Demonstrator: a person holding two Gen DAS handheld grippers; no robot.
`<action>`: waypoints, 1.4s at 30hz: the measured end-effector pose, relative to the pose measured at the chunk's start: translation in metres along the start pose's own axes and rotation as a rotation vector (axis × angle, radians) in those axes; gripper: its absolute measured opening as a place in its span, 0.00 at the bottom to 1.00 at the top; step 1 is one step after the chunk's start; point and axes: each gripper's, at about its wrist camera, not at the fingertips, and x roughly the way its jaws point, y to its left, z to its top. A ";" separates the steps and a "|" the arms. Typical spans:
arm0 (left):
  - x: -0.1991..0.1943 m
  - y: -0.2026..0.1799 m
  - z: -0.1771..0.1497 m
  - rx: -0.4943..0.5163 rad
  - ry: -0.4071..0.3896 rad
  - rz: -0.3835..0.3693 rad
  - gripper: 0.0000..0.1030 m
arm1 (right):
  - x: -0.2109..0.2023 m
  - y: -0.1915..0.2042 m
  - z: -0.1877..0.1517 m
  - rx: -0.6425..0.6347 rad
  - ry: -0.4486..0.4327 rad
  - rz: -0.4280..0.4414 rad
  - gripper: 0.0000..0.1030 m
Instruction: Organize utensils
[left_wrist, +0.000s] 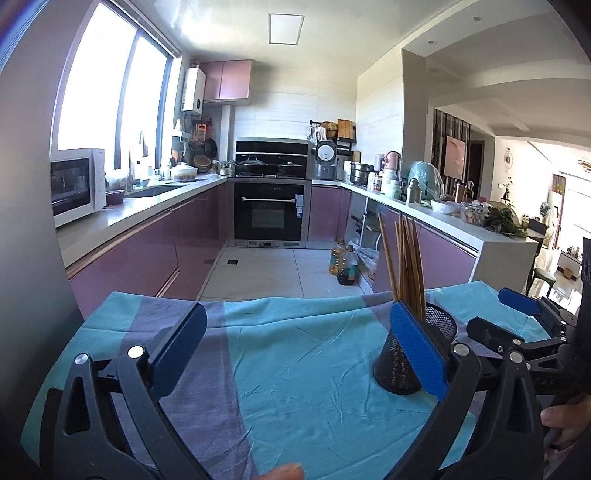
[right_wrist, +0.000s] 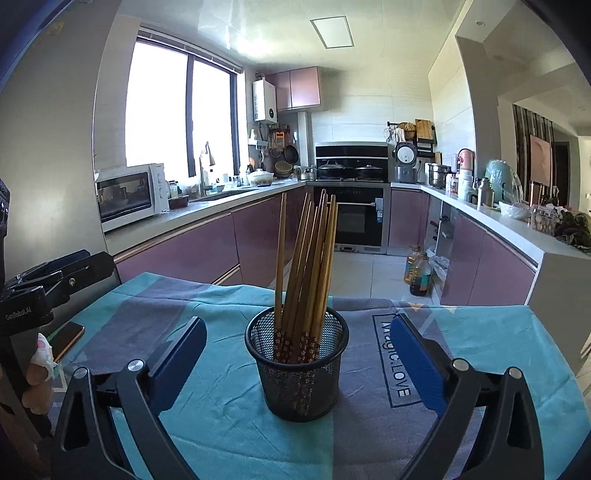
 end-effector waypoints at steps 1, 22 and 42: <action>-0.006 0.003 -0.002 -0.003 -0.010 0.014 0.95 | -0.003 0.001 0.000 -0.002 -0.008 -0.010 0.93; -0.055 -0.002 -0.019 -0.003 -0.071 0.099 0.95 | -0.029 0.014 -0.004 0.012 -0.070 -0.057 0.93; -0.068 -0.004 -0.024 0.013 -0.091 0.138 0.95 | -0.035 0.017 -0.004 0.016 -0.088 -0.063 0.93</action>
